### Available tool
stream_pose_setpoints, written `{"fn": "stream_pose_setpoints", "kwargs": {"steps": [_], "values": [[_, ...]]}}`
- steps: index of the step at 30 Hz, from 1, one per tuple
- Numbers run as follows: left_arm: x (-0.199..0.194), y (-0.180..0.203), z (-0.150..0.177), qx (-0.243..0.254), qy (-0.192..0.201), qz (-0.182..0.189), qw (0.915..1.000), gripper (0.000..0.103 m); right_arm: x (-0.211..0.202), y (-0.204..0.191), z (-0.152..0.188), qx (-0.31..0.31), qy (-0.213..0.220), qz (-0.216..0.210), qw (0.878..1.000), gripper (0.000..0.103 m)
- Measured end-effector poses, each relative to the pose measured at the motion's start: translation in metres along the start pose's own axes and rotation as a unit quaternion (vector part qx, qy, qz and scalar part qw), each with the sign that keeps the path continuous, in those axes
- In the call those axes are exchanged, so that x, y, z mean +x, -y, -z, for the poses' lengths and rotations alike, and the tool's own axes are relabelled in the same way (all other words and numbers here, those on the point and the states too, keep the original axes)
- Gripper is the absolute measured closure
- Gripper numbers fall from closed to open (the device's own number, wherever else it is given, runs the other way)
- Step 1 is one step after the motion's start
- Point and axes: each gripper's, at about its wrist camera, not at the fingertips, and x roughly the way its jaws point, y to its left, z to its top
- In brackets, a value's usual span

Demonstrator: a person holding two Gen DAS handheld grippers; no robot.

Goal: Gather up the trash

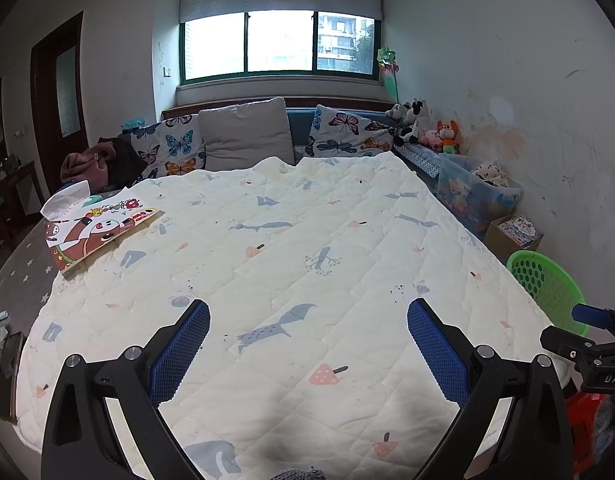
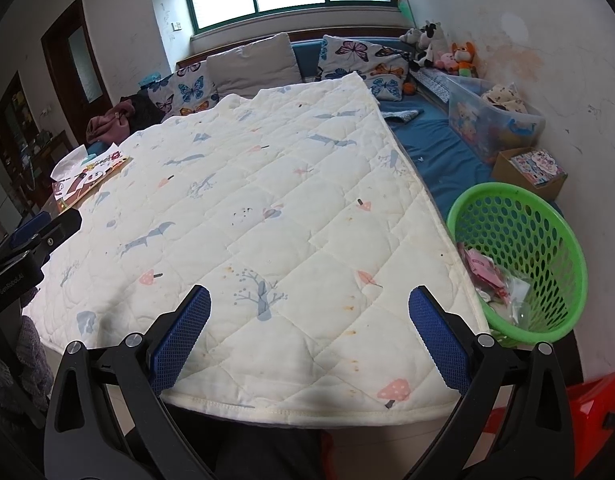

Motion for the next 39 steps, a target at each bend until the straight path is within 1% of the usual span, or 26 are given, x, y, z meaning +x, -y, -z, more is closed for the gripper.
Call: {"fn": "stream_pose_setpoints", "kwargs": {"steps": [25, 39], "values": [[0.009, 0.002, 0.006, 0.002, -0.012, 0.01, 0.9999, 0.007, 0.009, 0.003, 0.004, 0.002, -0.007, -0.004, 1.0, 0.004], [0.009, 0.007, 0.007, 0.011, -0.016, 0.017, 0.9997, 0.007, 0.01, 0.004, 0.005, 0.005, -0.007, -0.005, 1.0, 0.004]]}}
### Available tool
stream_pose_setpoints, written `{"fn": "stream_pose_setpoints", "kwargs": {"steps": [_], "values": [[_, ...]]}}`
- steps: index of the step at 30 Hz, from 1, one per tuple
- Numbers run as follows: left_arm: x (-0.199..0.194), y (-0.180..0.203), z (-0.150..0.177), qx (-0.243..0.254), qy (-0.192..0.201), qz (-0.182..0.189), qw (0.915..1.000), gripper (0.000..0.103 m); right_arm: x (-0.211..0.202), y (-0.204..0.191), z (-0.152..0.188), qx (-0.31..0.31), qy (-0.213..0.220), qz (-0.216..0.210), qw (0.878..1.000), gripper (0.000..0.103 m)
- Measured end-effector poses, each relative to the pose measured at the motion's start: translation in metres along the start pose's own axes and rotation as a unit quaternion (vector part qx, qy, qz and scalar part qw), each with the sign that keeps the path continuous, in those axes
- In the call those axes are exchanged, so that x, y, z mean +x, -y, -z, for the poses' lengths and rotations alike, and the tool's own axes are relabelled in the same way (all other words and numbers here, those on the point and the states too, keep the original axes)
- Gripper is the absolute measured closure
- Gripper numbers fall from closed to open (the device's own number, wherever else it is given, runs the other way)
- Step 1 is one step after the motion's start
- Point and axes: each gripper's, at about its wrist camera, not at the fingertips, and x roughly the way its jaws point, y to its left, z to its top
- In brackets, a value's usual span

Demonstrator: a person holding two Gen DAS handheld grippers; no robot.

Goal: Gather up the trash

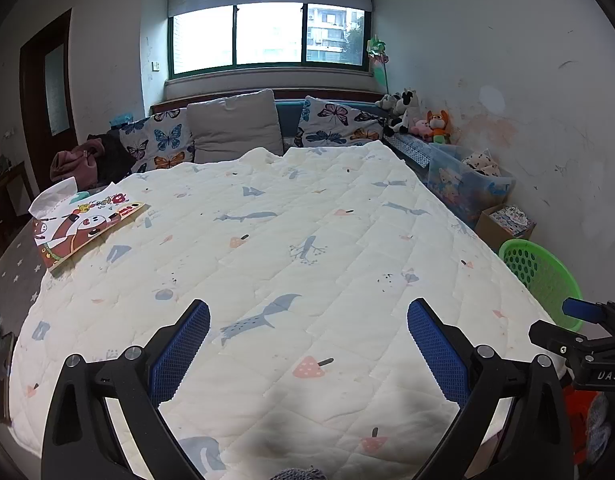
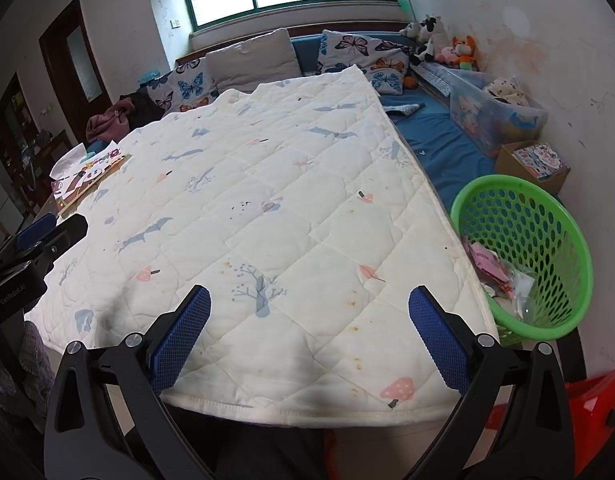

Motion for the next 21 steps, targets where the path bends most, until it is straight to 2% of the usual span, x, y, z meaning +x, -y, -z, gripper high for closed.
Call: {"fn": "stream_pose_setpoints", "kwargs": {"steps": [13, 21], "values": [[-0.006, 0.004, -0.002, 0.005, 0.004, 0.005, 1.0, 0.007, -0.002, 0.0, 0.0, 0.0, -0.001, -0.001, 1.0, 0.004], [-0.011, 0.009, -0.003, 0.009, 0.007, 0.023, 0.9997, 0.007, -0.006, 0.001, 0.0, 0.003, 0.002, 0.001, 1.0, 0.004]]}}
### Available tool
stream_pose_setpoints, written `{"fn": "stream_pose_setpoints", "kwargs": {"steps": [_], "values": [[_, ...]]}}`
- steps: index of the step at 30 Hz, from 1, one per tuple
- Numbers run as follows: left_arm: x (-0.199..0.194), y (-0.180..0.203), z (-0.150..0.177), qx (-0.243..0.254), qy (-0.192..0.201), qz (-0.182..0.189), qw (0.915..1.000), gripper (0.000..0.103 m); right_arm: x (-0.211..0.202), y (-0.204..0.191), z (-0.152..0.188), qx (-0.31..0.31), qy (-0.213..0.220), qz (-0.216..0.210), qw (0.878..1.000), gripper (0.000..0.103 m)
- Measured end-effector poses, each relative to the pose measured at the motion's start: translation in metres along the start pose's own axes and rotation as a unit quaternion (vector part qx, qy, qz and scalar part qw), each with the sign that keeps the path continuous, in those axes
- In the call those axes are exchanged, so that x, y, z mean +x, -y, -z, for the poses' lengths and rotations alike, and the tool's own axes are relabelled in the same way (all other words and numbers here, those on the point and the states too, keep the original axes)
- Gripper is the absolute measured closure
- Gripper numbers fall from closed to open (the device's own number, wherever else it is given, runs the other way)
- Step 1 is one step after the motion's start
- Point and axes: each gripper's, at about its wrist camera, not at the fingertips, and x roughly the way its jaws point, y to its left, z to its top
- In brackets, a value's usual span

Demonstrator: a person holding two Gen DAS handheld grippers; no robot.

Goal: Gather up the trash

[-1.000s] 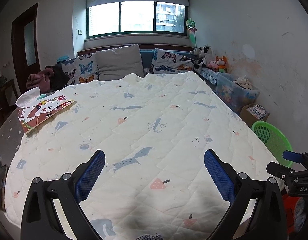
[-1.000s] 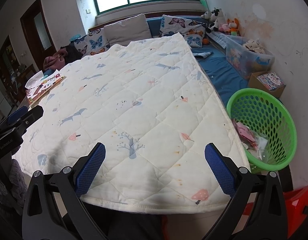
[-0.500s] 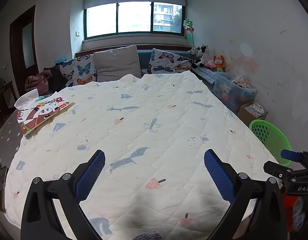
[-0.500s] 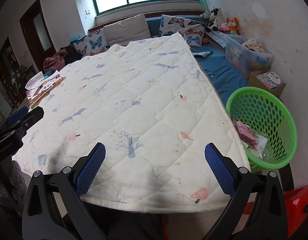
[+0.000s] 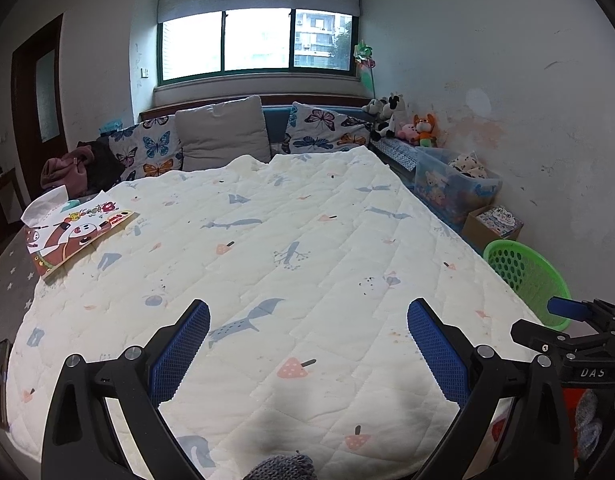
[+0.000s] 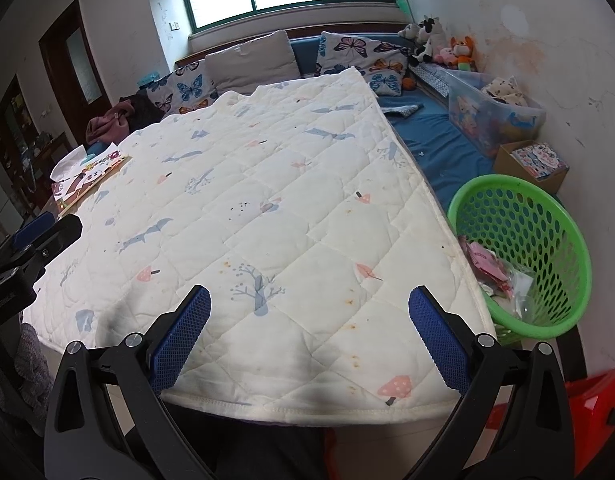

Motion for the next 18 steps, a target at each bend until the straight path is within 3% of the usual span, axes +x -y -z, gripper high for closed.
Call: {"fn": "stream_pose_setpoints", "kwargs": {"steps": [18], "values": [[0.0023, 0.0078, -0.0043, -0.002, -0.007, 0.027, 0.9996, 0.007, -0.0062, 0.009, -0.0011, 0.012, 0.013, 0.006, 1.0, 0.004]]}}
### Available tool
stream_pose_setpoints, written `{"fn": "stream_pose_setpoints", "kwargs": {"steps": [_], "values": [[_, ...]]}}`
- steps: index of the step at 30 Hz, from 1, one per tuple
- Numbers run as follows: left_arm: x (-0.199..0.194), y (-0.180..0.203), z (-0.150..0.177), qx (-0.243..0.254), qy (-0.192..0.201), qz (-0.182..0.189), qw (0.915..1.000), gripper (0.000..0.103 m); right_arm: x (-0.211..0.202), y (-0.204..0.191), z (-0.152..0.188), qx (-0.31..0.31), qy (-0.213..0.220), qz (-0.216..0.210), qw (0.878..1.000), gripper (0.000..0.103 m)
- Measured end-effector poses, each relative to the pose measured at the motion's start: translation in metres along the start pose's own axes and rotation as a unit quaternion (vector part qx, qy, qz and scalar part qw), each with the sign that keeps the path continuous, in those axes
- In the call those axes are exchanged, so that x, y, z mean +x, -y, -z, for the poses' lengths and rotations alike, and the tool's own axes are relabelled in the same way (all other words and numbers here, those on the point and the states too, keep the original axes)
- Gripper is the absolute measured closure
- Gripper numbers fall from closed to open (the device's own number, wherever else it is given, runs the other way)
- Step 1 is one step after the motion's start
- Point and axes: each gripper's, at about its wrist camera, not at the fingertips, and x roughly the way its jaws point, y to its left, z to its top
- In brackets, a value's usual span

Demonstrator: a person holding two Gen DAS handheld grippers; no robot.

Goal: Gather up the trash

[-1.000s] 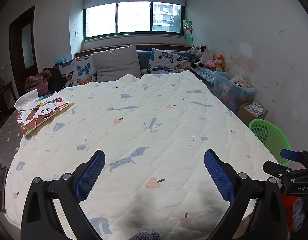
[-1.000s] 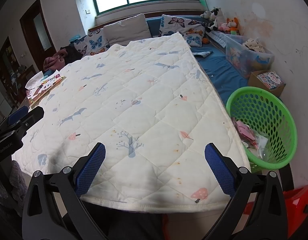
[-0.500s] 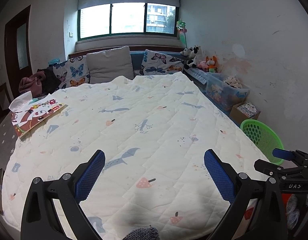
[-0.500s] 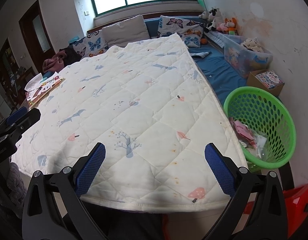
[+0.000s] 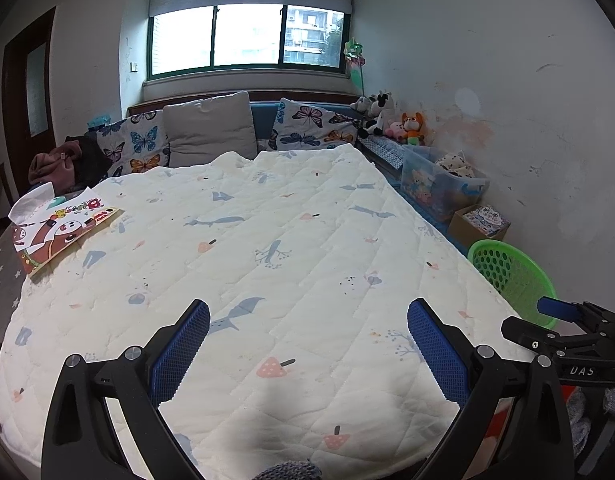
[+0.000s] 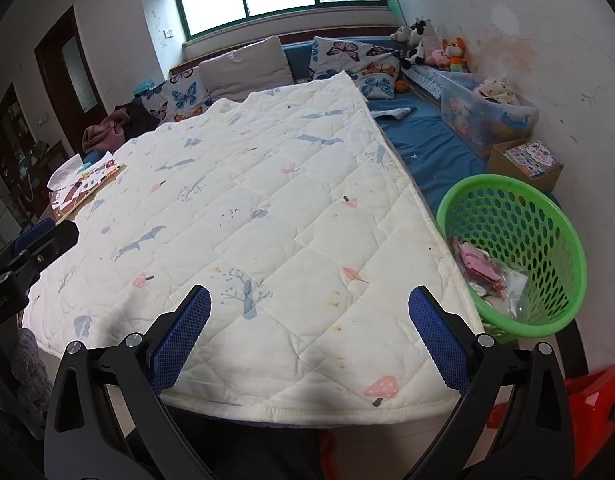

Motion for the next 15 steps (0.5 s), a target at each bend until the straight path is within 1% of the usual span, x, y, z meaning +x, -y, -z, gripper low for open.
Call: {"fn": "stream_pose_setpoints", "kwargs": {"steps": [4, 7, 11, 15], "values": [[0.002, 0.004, -0.002, 0.006, -0.004, -0.003, 1.0, 0.007, -0.002, 0.001, 0.0, 0.002, 0.007, -0.001, 1.0, 0.004], [0.003, 0.005, -0.003, 0.004, -0.006, 0.004, 1.0, 0.007, -0.002, 0.002, 0.0, 0.002, 0.009, -0.001, 1.0, 0.004], [0.003, 0.011, -0.002, 0.017, -0.003, -0.015, 0.9997, 0.007, -0.002, 0.002, 0.0, 0.003, 0.011, -0.003, 1.0, 0.004], [0.0, 0.013, -0.003, 0.019, 0.005, -0.016, 0.9997, 0.007, -0.002, 0.002, -0.001, 0.004, 0.012, -0.003, 1.0, 0.004]]}}
